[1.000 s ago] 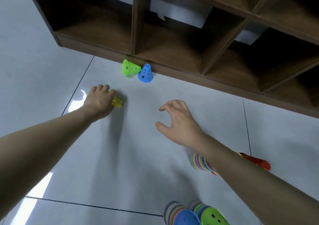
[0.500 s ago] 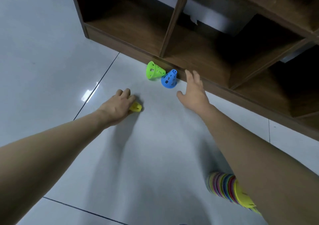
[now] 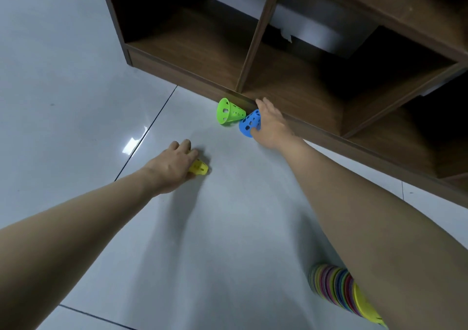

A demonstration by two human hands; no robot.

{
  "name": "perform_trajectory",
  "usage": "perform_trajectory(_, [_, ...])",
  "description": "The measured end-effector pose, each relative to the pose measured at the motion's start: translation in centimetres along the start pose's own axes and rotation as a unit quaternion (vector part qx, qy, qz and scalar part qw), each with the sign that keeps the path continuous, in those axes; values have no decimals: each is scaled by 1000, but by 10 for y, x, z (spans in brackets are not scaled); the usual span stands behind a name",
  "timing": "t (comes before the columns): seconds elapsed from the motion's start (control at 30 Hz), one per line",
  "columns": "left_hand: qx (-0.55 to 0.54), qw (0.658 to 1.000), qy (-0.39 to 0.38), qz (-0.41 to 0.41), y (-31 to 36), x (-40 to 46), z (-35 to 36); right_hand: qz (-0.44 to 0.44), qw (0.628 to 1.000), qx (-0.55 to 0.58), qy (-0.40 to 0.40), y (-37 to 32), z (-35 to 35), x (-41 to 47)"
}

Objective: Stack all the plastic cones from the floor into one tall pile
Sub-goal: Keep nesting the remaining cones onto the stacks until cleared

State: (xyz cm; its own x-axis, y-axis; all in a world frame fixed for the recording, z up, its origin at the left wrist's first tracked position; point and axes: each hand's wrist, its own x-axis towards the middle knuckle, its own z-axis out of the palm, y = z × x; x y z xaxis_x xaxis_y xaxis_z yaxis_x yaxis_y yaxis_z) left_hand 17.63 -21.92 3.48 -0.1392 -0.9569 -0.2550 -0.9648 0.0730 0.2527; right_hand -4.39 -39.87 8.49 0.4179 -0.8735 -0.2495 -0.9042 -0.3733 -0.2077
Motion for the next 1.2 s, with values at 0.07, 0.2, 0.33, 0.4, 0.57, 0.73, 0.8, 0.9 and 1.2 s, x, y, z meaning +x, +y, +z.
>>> perform_trajectory(0.07, [7,1000,1,7,-2,-3,1,3,1000,-18,6,1,5,0])
perform_trajectory(0.2, [4,1000,8,11,-3,-7,3,3,995,-78,65,4,9,0])
perform_trajectory(0.33, [5,1000,4,10,-3,-6,3,6,997,-51,53,4,13,0])
perform_trajectory(0.4, [4,1000,7,13,-4,-6,4,-3,997,-45,66,3,17,-2])
perform_trajectory(0.57, [11,1000,4,17,-5,-5,5,-3,998,6,68,0,23,-7])
perform_trajectory(0.73, [26,999,6,21,-5,-6,4,17,999,18,27,-2,28,-16])
perform_trajectory(0.8, [26,999,11,14,-5,-7,5,19,1000,20,10,-2,25,-26])
perform_trajectory(0.9, [12,1000,26,3,-2,-14,9,37,998,56,-8,7,11,-51])
perform_trajectory(1.2, [-259,961,65,78,126,-36,-8,79,972,197,99,62,-93,-190])
